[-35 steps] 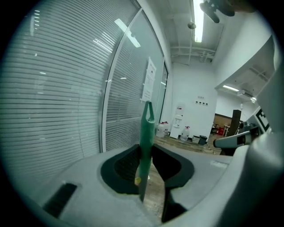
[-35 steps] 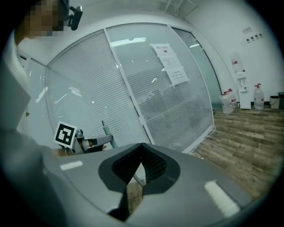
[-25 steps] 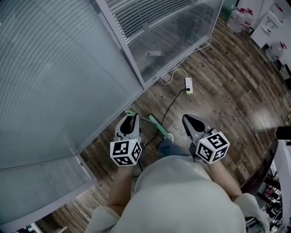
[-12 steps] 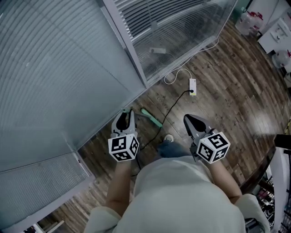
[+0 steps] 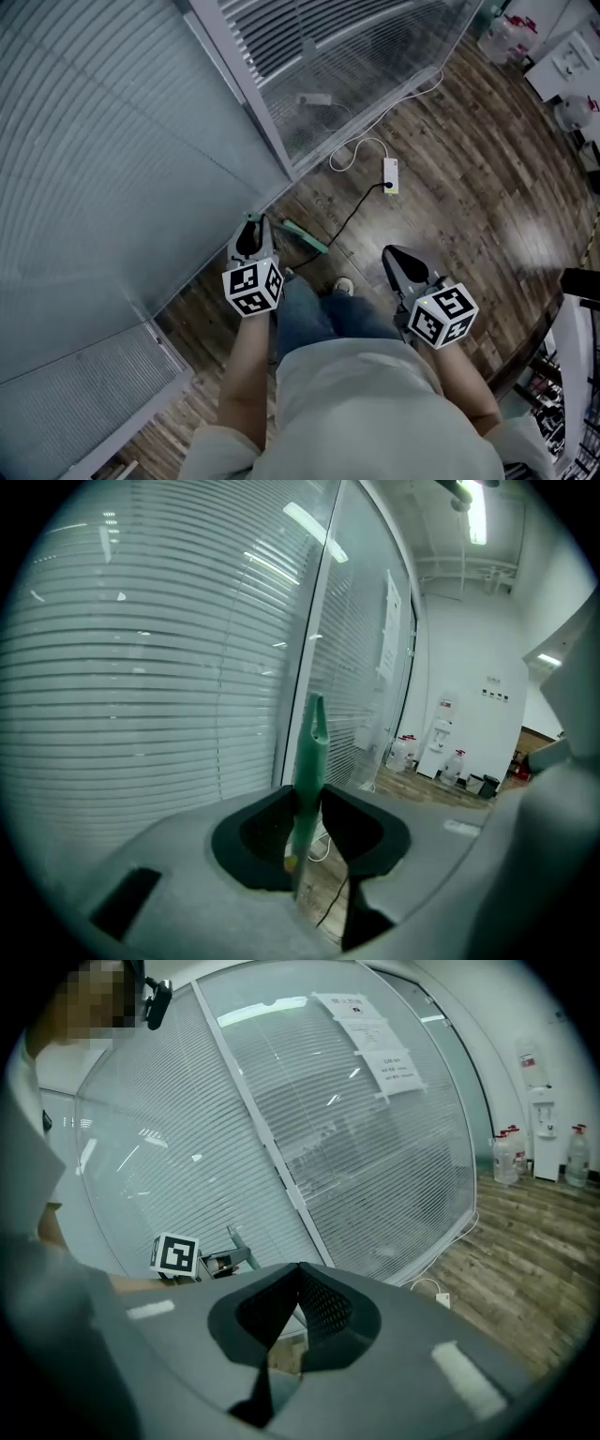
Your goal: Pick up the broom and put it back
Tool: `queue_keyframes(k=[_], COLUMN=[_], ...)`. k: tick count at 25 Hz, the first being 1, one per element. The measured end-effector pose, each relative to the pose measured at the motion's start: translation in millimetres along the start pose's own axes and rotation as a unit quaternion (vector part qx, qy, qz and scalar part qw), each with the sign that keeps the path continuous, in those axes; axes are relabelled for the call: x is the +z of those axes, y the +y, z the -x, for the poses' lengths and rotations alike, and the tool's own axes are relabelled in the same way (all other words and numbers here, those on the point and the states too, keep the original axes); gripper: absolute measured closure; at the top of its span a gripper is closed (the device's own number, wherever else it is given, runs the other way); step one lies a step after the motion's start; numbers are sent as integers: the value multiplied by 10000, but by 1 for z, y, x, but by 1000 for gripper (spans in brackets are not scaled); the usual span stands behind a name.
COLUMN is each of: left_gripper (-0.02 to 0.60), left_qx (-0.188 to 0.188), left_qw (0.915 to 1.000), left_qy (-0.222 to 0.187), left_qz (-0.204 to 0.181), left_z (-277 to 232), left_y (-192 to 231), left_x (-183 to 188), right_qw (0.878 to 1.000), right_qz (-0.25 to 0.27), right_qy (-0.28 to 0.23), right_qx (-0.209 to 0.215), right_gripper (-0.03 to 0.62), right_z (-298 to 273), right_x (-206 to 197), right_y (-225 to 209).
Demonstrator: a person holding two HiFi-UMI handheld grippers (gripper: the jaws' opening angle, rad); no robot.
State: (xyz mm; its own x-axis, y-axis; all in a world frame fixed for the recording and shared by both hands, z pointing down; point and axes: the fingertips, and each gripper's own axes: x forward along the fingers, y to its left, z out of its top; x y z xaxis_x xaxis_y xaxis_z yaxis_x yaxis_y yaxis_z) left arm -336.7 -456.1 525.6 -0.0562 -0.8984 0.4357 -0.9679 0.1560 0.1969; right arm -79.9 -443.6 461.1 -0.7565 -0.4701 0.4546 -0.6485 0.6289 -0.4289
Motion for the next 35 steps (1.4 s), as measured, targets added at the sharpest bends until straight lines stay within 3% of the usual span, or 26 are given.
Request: queue_keyframes(k=[12, 21, 35], left_gripper=[486, 486, 488], left_qx=[-549, -616, -740], left_qw=[9959, 9935, 9910], left_qy=[619, 904, 1043], left_qz=[-353, -302, -398], left_z=[-74, -117, -171], left_y=[9, 26, 43], left_x=[-41, -48, -51], right_qw=[9963, 9927, 9917], right_qz=[-341, -479, -581], right_qy=[41, 21, -15], right_qx=[-782, -1104, -1148], right_gripper=[588, 588, 589], right_z=[-34, -59, -100], right_x=[-7, 3, 3], right_y=[3, 1, 4])
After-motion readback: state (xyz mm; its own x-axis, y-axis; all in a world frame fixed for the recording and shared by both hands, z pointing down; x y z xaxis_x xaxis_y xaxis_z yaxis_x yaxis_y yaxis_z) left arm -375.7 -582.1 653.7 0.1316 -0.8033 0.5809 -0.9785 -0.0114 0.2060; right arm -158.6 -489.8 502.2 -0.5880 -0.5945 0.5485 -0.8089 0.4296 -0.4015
